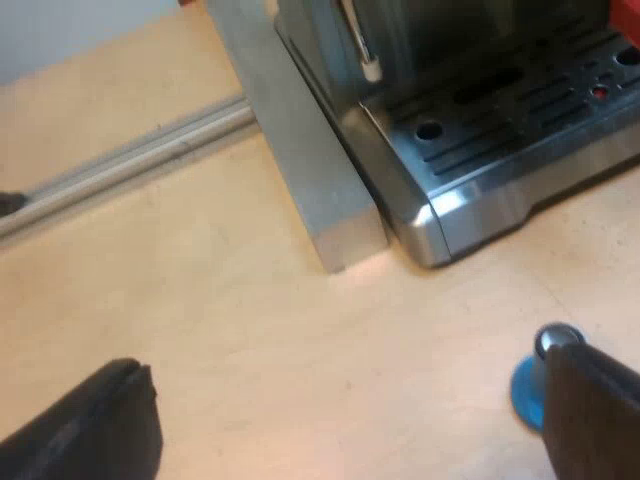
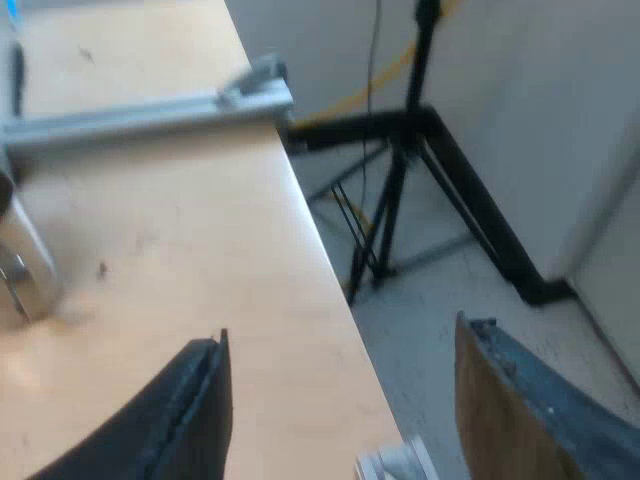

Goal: Put the handle in the coffee machine

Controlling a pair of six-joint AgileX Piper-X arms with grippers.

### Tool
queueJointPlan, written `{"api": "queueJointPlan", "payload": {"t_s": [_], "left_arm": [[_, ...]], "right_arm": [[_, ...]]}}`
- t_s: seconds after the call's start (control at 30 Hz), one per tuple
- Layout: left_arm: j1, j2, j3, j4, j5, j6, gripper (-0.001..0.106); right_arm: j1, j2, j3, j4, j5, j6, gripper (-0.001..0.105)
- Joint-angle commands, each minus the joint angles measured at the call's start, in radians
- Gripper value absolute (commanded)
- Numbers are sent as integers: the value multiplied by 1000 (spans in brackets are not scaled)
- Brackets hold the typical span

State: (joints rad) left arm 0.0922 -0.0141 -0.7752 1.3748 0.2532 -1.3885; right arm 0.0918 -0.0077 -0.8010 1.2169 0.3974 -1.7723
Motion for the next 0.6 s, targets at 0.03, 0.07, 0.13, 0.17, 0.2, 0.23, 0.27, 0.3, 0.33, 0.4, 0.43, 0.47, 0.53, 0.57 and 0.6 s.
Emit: {"api": "queueJointPlan", "payload": {"t_s": [0.03,0.07,0.13,0.17,0.2,0.23,0.27,0.3,0.33,0.4,0.43,0.47,0.53,0.57,0.6], "left_arm": [[0,-139,4,-73,-12,-4,79],[0,-139,10,-114,-12,-22,79],[0,-139,20,-181,-16,-79,79],[0,-139,26,-209,-18,-98,79],[0,-139,53,-294,-22,-187,79],[0,-139,63,-307,-26,-201,79],[0,-139,84,-339,-41,-236,79],[0,-139,107,-360,-54,-263,79],[0,-139,118,-367,-59,-272,79],[0,-139,164,-379,-79,-279,79],[0,-139,188,-379,-86,-279,79],[0,-139,196,-379,-89,-279,79],[0,-137,231,-379,-93,-279,79],[0,-137,240,-379,-92,-279,79],[0,-137,248,-379,-92,-279,79]], "right_arm": [[-6,-45,7,-9,6,-13,52],[-6,-47,16,-29,6,-13,52],[-6,-47,28,-79,-4,-13,52],[-6,-47,36,-105,-16,-13,52],[-6,-47,53,-177,-66,-13,52],[-6,-47,64,-201,-97,-20,52],[-6,-47,82,-245,-141,-24,52],[-6,-47,98,-278,-176,-27,52],[-6,-47,102,-290,-188,-27,52],[-6,-45,153,-352,-212,-27,52],[-6,-45,171,-356,-216,-27,52],[-6,-45,185,-355,-216,-27,52],[-6,-45,213,-351,-216,-27,52],[-6,-45,227,-349,-216,-27,52],[-6,-45,234,-347,-216,-27,52]]}}
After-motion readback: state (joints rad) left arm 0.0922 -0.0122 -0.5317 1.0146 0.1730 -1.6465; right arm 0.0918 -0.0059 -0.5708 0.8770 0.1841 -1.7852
